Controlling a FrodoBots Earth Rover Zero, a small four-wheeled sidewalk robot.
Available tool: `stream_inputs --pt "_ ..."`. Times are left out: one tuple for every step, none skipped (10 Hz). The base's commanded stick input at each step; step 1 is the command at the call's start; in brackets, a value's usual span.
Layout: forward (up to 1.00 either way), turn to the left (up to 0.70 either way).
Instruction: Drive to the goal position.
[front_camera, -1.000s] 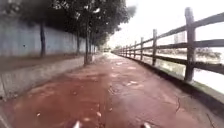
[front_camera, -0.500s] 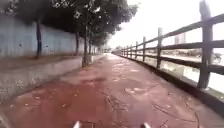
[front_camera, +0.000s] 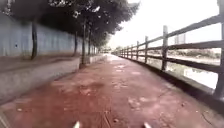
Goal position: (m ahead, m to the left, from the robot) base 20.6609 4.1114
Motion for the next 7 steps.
stream_inputs --pt "0.7 0.0" --pt "0.7 0.0" --pt "0.7 0.0" --pt "0.7 0.0" --pt "0.7 0.0" --pt "0.7 0.0" --pt "0.7 0.0"
